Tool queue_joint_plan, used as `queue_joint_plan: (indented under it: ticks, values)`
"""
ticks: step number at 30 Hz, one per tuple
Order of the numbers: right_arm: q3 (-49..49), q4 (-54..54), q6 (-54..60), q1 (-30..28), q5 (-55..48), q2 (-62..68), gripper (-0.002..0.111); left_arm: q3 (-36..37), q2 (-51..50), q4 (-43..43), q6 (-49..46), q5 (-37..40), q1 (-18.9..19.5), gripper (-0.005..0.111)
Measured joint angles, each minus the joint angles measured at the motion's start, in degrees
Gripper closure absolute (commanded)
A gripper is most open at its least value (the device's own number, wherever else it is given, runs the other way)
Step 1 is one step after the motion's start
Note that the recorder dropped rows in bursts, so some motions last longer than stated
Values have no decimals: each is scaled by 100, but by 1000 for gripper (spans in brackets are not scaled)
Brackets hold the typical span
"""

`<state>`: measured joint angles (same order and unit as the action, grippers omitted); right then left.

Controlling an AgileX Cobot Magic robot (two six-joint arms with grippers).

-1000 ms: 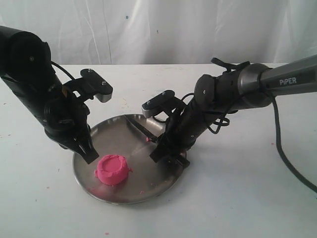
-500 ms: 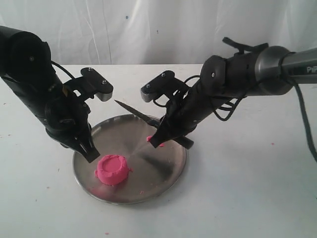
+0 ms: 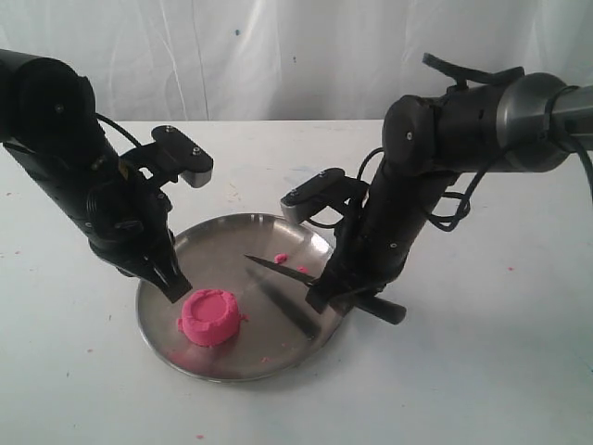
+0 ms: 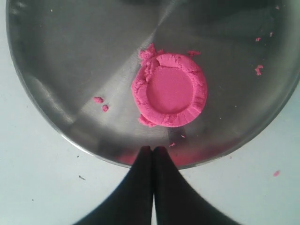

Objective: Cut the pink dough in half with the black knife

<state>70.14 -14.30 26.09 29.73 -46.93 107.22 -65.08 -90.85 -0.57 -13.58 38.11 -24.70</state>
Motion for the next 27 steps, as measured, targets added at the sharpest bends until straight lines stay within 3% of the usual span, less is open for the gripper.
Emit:
queue_joint_plan:
  ticks: [10, 19, 27]
  values:
    - [-234, -119, -10, 0, 402, 268, 108, 0, -9, -59, 0, -36, 0, 106]
    - [-234, -146, -10, 0, 430, 273, 85, 0, -9, -63, 0, -76, 0, 106]
    - [-234, -160, -22, 0, 439, 273, 76, 0, -9, -63, 0, -90, 0, 106]
